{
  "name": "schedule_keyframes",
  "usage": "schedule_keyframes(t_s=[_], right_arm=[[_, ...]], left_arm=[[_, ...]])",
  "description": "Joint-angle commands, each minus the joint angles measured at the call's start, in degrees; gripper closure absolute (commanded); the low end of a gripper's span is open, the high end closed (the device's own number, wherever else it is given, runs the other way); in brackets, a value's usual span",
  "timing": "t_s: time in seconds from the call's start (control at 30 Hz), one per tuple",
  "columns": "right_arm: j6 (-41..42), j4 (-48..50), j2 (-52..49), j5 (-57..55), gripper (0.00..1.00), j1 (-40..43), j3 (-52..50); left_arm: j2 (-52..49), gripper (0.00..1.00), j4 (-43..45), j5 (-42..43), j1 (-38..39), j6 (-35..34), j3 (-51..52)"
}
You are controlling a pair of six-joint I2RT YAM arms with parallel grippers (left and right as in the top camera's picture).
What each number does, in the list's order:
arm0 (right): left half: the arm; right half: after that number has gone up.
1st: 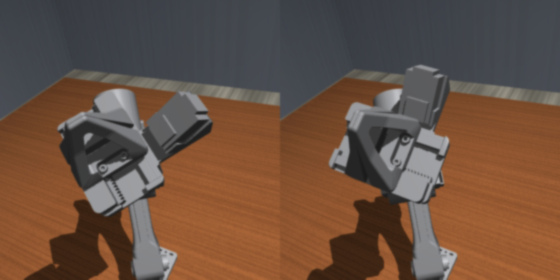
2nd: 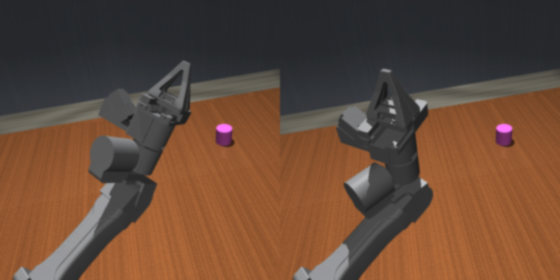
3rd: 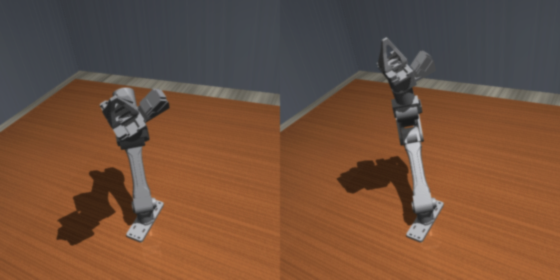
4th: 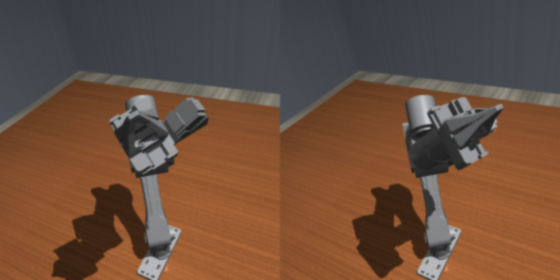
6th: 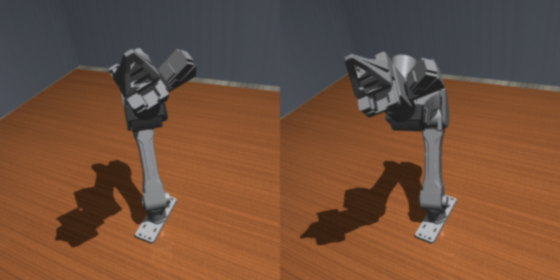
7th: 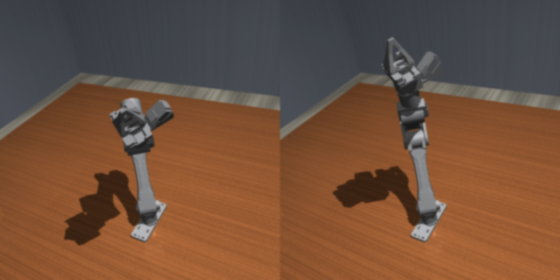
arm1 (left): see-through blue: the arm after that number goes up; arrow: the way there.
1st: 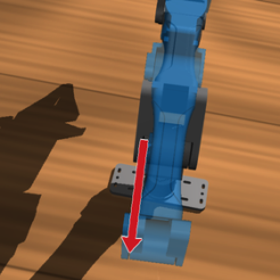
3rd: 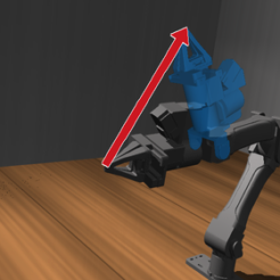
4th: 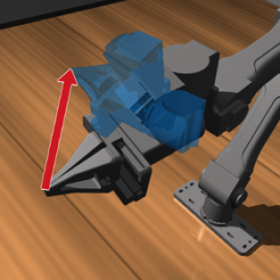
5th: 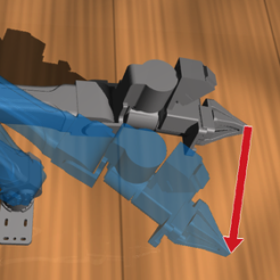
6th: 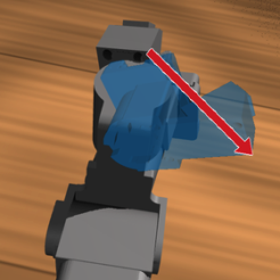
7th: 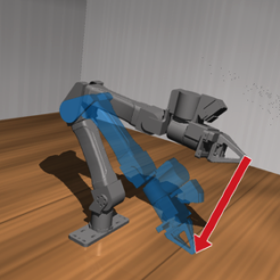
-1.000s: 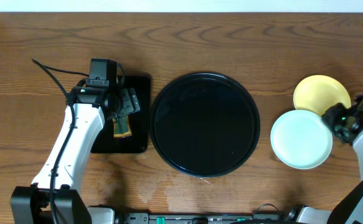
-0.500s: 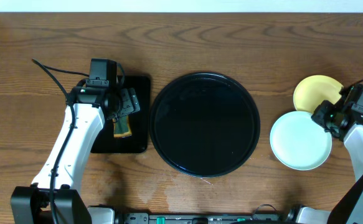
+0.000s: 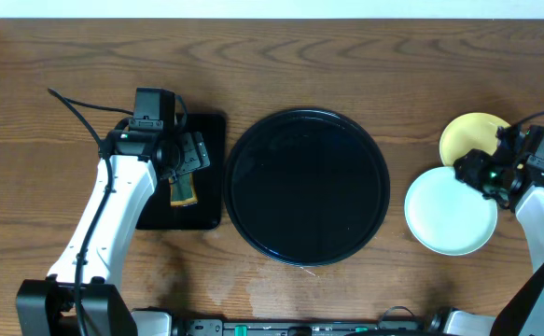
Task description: Clean dirty plates on tray and stack at the side
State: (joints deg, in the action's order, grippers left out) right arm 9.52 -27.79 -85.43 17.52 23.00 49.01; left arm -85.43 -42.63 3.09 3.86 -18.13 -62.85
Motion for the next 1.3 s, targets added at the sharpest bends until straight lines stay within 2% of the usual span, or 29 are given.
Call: schedule_keyframes(t_s=[0.0,0.07,0.1,0.13,0.27,0.3,0.33,0.4,0.43,0.47,0.5,0.53,0.57,0.67,0.77,0.87,0.9,0.97,1.03,1.07,1.17,1.27], right_arm=[[9.2,-6.56,2.6,2.36,0.36,-0.17,3.91],[9.55,-9.09,3.63,6.27,0.31,-0.17,5.75],[9.57,-9.01,4.28,8.15,0.24,-0.17,6.14],[10.23,-8.76,4.79,9.7,0.01,-0.17,6.16],[12.76,-6.64,5.14,14.27,0.01,-0.17,6.16],[13.64,-5.79,5.14,14.1,0.22,-0.17,6.16],[17.11,-5.6,5.14,13.05,0.34,-0.02,6.16],[28.59,-6.71,5.14,8.96,0.41,0.37,6.16],[34.29,-7.8,5.11,6.36,0.54,0.52,6.16],[38.95,-8.52,5.11,3.72,0.72,0.59,6.16],[42.03,-8.76,5.11,1.42,0.75,0.59,6.16],[44.37,-8.76,5.11,-0.79,0.69,0.57,6.16],[46.6,-8.63,5.11,-2.95,0.57,0.57,6.16],[51.45,-8.68,4.96,-9.25,0.63,0.61,6.16],[53.07,-9.4,4.46,-10.62,0.67,0.63,6.16],[54.93,-11.41,3.21,-10.69,0.66,0.63,6.16],[54.66,-11.08,2.69,-10.6,0.68,0.61,6.16],[48.24,-8.98,2.05,-8.2,0.72,0.46,6.16],[39.63,-5.88,2.05,-3.45,0.7,0.37,6.32],[29.22,-3.67,2.05,1.99,0.68,0.26,7.58],[16.52,-5.2,2.05,4.72,0.66,-0.09,11.87],[1.11,-8.24,2.05,5.46,0.61,-0.66,17.27]], left_arm=[[-0.09,0.13,-0.17,0.09,-0.2,0.11,-0.98],[-0.09,0.12,-0.17,0.09,-0.2,0.11,-0.98],[-0.09,0.12,-0.17,0.09,-0.2,0.11,-0.98],[-0.09,0.13,-0.15,0.09,-0.2,0.11,-0.98],[-0.09,0.13,-0.17,0.09,-0.2,0.11,-0.98],[-0.09,0.13,-0.17,0.11,-0.2,0.11,-0.98],[-0.09,0.13,-0.17,0.11,-0.2,0.11,-0.98],[-0.09,0.13,-0.17,0.11,-0.2,0.11,-0.98],[-0.09,0.13,-0.17,0.09,-0.2,0.11,-0.98],[-0.09,0.13,-0.17,0.09,-0.2,0.11,-0.98],[-0.09,0.13,-0.17,0.09,-0.2,0.11,-0.98],[-0.09,0.13,-0.17,0.09,-0.2,0.11,-0.98],[-0.09,0.13,-0.17,0.09,-0.2,0.11,-0.98],[-0.09,0.13,-0.17,0.09,-0.2,0.11,-0.98],[-0.09,0.13,-0.17,0.09,-0.2,0.11,-0.98],[-0.09,0.13,-0.17,0.09,-0.2,0.11,-0.98],[-0.09,0.13,-0.17,0.09,-0.2,0.11,-0.98],[-0.09,0.13,-0.17,0.09,-0.2,0.11,-0.98],[-0.09,0.13,-0.17,0.09,-0.2,0.11,-0.98],[-0.09,0.13,-0.17,0.09,-0.2,0.11,-0.98],[-0.09,0.13,-0.17,0.11,-0.2,0.11,-0.98],[-0.09,0.13,-0.17,0.09,-0.2,0.11,-0.98]])
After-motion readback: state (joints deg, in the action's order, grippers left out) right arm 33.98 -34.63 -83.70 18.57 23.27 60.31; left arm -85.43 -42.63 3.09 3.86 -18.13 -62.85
